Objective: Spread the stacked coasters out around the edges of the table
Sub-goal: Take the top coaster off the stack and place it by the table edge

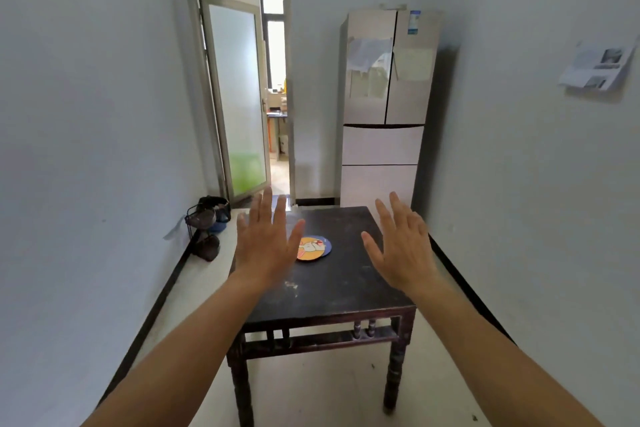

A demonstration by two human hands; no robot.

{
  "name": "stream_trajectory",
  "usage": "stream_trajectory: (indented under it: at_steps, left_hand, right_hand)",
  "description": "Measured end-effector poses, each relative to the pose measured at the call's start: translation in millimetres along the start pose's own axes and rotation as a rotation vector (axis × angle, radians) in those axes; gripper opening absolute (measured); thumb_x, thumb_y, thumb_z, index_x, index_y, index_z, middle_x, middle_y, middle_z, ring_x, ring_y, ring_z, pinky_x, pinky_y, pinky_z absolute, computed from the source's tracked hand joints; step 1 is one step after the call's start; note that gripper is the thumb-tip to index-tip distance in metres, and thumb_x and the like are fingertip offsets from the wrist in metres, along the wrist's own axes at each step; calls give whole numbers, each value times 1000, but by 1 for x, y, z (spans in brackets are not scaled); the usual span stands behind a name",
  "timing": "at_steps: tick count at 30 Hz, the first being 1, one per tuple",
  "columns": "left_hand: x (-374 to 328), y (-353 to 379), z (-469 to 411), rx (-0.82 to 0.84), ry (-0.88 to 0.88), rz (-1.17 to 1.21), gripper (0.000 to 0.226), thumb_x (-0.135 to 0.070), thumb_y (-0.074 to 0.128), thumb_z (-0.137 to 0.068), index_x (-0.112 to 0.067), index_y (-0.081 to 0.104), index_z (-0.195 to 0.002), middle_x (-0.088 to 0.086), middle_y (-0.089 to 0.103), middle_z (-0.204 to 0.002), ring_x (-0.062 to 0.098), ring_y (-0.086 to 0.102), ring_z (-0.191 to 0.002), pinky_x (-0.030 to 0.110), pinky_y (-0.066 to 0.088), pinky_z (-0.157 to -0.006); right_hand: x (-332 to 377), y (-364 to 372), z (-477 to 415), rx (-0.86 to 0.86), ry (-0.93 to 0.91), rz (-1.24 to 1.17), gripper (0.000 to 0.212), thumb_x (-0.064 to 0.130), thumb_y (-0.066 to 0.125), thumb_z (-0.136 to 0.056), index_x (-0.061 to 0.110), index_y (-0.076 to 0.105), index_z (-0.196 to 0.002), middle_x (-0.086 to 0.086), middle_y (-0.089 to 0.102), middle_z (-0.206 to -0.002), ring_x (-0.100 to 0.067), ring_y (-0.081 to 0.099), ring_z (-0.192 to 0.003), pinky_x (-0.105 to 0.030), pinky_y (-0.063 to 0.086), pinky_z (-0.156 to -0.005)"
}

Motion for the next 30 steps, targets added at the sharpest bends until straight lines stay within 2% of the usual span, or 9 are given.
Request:
stream_trajectory:
  at_steps: [3, 7, 14, 18, 24, 30]
  left_hand:
    - [26, 39, -43, 70, 17, -16, 67, -55, 21, -98, -17, 23, -153, 10, 12, -165, 29, 12, -151, 51, 15, -117]
    - [47, 85, -94, 109, -6, 24, 64, -52, 26, -99, -14, 29, -150, 12, 18, -163, 30, 18, -149, 53, 19, -116]
    - [52, 180, -171, 192, 7, 70, 67, -54, 26, -99, -16, 24, -153, 10, 14, -165, 29, 13, -150, 52, 16, -117]
    - [59, 242, -233, 203, -6, 74, 66, -54, 28, -98, -16, 28, -152, 10, 18, -164, 28, 15, -150, 52, 18, -117]
    - [82, 347, -324, 315, -165, 101, 63, -51, 31, -100, -14, 32, -150, 13, 24, -161, 30, 21, -148, 53, 26, -113]
    - [115, 450, -376, 462, -377, 207, 61, -50, 32, -100, -14, 34, -149, 11, 27, -160, 31, 24, -146, 54, 26, -113]
  right_hand:
    - [4, 43, -38, 90, -12, 25, 71, 53, 39, -97, 19, 16, -155, -12, 17, -163, -32, 29, -144, -45, 26, -118]
    - [-6, 74, -82, 77, 47, 8, 66, 49, 45, -96, 15, 28, -150, -13, 32, -155, -31, 37, -139, -45, 32, -114]
    - [-35, 157, -161, 98, 101, -52, 65, 46, 48, -95, 15, 31, -150, -13, 39, -151, -31, 39, -138, -44, 33, -111]
    - [-58, 223, -220, 97, 100, -90, 63, 46, 50, -94, 15, 36, -148, -10, 45, -147, -27, 44, -135, -41, 38, -108]
    - [-101, 338, -308, 216, 119, -184, 63, 46, 46, -96, 15, 32, -149, -9, 44, -149, -25, 43, -135, -40, 41, -105]
    - [-120, 445, -378, 367, 117, -268, 61, 43, 45, -98, 15, 31, -150, -7, 48, -144, -25, 49, -127, -38, 48, -94]
Point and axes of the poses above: each hand's wrist, its own z-axis away from the middle knuckle, its own y-axis out of the palm, x = y × z, the point moved 9 cm from there along -z, towards the middle knuckle
